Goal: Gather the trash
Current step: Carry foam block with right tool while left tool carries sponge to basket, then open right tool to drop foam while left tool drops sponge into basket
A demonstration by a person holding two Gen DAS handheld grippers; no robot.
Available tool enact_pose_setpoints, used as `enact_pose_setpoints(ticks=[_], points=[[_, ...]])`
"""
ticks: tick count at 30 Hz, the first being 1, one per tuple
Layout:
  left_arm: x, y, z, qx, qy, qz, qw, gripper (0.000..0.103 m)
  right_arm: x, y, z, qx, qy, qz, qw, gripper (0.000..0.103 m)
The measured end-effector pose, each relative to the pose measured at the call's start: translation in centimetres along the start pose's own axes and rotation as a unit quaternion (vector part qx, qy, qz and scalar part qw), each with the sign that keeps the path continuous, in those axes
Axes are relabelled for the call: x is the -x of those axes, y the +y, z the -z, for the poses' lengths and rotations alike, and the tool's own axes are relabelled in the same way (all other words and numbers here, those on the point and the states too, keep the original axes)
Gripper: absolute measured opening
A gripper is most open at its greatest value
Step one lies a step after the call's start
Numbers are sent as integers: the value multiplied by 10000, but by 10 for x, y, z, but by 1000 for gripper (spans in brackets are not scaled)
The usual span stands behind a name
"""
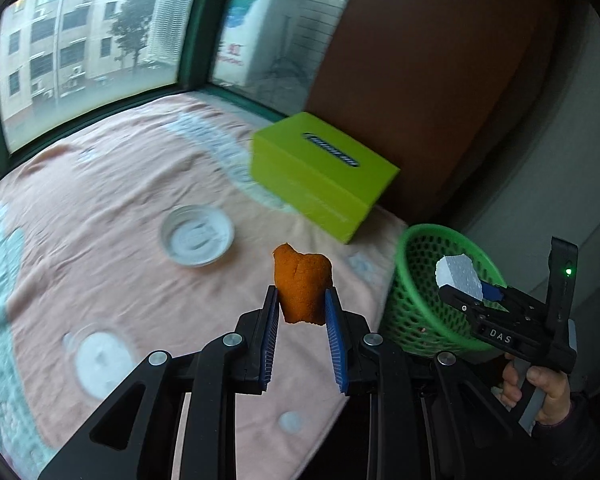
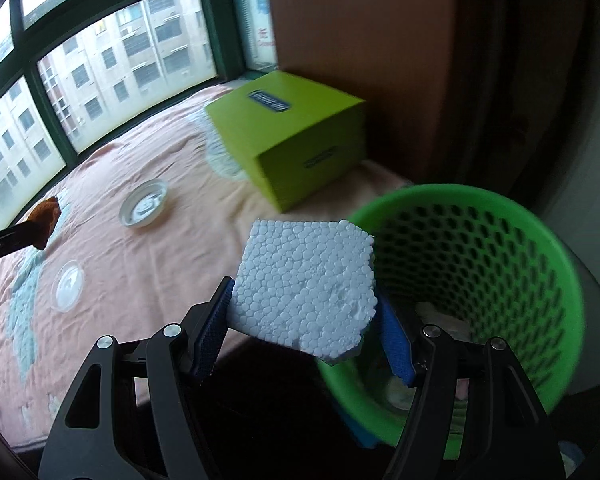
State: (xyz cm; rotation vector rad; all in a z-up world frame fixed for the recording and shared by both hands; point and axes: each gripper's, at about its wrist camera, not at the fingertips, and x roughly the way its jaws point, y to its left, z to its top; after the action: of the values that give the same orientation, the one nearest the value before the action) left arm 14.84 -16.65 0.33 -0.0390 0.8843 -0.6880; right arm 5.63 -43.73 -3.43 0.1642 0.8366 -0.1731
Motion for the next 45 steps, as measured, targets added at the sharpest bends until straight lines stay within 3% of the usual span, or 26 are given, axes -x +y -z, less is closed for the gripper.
enact_pose_setpoints(ticks=[12,25,31,45], points=[[-39,-83,-25,-560,181,399,9975,23,23,-68,11,-352,-76,395,9986,67],[-76,-142,-35,-937,422,633,9927,23,25,-118,20,-580,-44,749,9955,68],[-92,-164,-34,-1083,537,734,9900,23,29,-133,25,-669,-76,850,9941,75],[-129,-202,-24,-1311,837,790,9847,23,56,-142,32,-710,-349,793,9937,78]])
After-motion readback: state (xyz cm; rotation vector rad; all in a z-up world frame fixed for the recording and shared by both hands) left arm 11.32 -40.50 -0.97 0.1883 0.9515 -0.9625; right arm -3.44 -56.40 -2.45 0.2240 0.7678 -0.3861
